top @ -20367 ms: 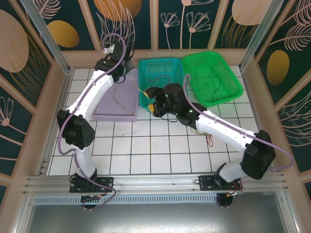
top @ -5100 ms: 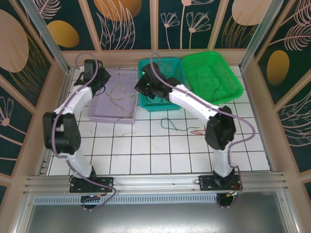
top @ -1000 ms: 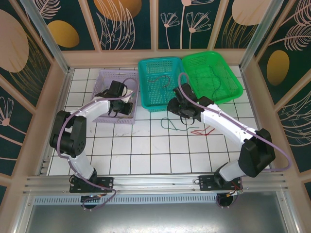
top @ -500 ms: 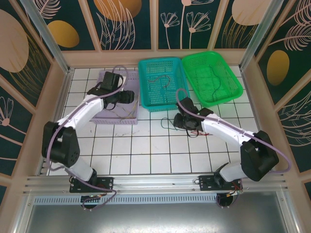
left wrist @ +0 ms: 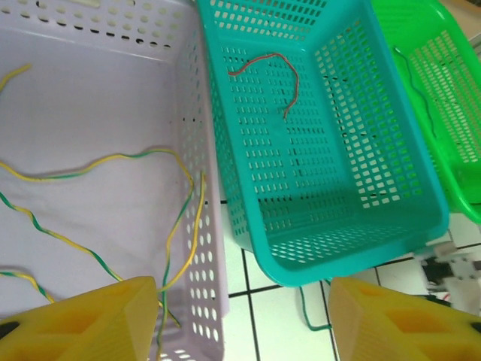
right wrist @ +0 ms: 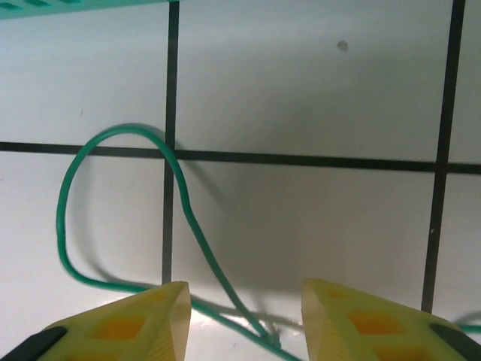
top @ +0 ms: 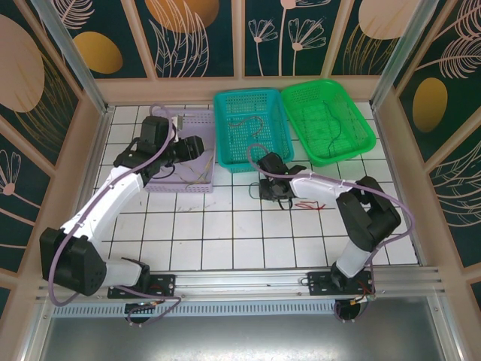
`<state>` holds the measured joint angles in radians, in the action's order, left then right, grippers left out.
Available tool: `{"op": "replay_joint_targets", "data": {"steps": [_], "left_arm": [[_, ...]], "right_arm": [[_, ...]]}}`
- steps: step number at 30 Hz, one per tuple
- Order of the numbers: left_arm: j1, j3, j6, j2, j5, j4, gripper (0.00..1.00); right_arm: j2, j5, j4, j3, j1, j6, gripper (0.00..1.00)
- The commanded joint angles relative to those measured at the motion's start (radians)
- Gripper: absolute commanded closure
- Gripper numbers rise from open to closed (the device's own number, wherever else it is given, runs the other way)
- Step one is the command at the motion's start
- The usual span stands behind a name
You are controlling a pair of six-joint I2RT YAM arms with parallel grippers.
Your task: Untangle the cables
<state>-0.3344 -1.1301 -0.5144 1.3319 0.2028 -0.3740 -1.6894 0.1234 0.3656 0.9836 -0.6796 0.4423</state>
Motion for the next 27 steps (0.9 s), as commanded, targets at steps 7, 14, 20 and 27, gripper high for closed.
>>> {"op": "replay_joint_targets", "data": {"steps": [7, 14, 20, 27], "left_arm": [[-0.005, 0.026, -0.042, -0.053, 0.023, -0.004, 0.38], [-0.005, 0.012, -0.041, -0.051, 0.020, -0.005, 0.38], [-0.005, 0.010, -0.045, -0.045, 0.027, 0.002, 0.38], [-0.005, 0.013, -0.053, -0.046, 0.035, 0.012, 0.38]], "right_arm": [[-0.084, 0.022, -0.016, 0.034, -0.035, -0.024, 0.68], [-0.020, 0.084, -0.001, -0.024, -0.072, 0.006, 0.66], [0.035, 0.093, -0.021, -0.057, -0.074, -0.017, 0.60], [-0.045, 0.099, -0.078, -0.071, -0.069, -0.039, 0.67]]}}
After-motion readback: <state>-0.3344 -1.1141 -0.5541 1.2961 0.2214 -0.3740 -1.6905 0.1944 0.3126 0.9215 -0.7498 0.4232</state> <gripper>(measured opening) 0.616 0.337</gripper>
